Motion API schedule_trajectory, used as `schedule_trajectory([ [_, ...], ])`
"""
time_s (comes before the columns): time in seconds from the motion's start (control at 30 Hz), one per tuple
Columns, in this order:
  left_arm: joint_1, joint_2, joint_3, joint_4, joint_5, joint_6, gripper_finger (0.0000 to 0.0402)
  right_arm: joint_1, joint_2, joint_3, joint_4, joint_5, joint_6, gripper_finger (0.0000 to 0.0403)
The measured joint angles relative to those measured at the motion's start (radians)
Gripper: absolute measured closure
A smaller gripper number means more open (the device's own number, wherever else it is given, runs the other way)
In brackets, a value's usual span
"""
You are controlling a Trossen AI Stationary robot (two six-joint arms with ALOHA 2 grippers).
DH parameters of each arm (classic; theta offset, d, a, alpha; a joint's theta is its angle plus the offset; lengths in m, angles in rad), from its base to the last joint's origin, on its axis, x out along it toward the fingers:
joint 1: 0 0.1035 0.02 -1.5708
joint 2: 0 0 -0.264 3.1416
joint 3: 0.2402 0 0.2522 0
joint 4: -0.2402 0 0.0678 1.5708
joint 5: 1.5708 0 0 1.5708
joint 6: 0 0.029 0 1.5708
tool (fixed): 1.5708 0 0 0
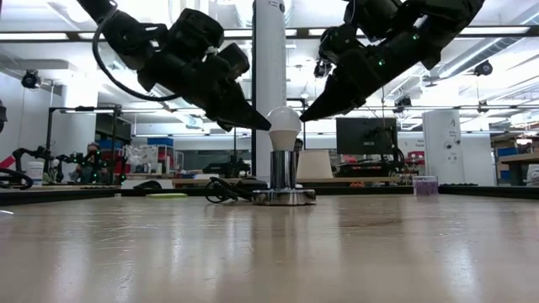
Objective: Screw lightbulb
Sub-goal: Insert the lightbulb into the lamp
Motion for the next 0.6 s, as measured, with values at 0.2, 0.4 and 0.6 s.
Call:
schedule_trajectory([
  [0.2, 0.002, -0.002, 0.000, -0.016, -0.023, -0.006, 0.0401, 0.001, 0.000, 0.001, -0.032, 0.008, 0.012, 0.0403],
  [0.4, 0.002, -0.012, 0.000, -0.088, -0.018, -0.010, 0.0402, -0.006, 0.000, 0.001, -0.110, 0.114, 0.027, 0.0403],
  [0.6, 0.002, -0.014, 0.000, -0.004, -0.062, 0.022, 0.0401, -0.041, 0.000, 0.001, -0.041, 0.140, 0.020, 0.0403],
])
